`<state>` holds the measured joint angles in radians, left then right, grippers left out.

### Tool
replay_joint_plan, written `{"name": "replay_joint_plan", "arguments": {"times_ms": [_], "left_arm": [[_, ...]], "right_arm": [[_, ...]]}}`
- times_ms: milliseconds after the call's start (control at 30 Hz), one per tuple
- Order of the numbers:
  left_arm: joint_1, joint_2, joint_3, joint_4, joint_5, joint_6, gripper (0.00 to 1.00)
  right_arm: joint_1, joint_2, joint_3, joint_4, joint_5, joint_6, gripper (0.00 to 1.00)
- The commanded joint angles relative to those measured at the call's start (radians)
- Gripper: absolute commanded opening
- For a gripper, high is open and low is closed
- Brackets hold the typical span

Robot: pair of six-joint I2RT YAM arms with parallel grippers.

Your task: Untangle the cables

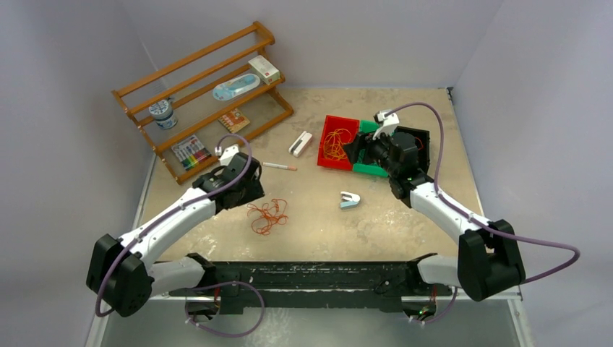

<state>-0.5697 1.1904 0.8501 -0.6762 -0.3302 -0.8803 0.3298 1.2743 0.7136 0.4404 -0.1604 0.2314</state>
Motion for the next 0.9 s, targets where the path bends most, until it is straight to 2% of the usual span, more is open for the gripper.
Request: {"name": "replay_joint_plan", "arguments": {"times_ms": [0,267,567,767,867], "left_arm": [[0.001,-0.087,-0.052,-0.034,-0.036,-0.195,0.57],[-0.01,-0.086,-0.145,0.087,0.004,-0.294,0.58],[-0.01,0.016,-0.163,0.239,-0.01,-0.316,0.58],[-0.009,0.072,-0.167,0.277,-0.028,-0.305,0.47],[-0.008,0.08,-0.166,0.274,-0.058,-0.298,0.36]], "right_arm": [[0.002,-0.007,0.028,0.064,0.003,0.018,0.77],[0.003,0.001,0.026,0.054,-0.01,0.012,0.77],[0.003,-0.021,0.027,0.036,0.004,0.004,0.77],[0.002,-0.032,0.021,0.028,0.008,0.008,0.77],[0.002,-0.037,0.023,0.029,0.008,0.008,0.77]]}}
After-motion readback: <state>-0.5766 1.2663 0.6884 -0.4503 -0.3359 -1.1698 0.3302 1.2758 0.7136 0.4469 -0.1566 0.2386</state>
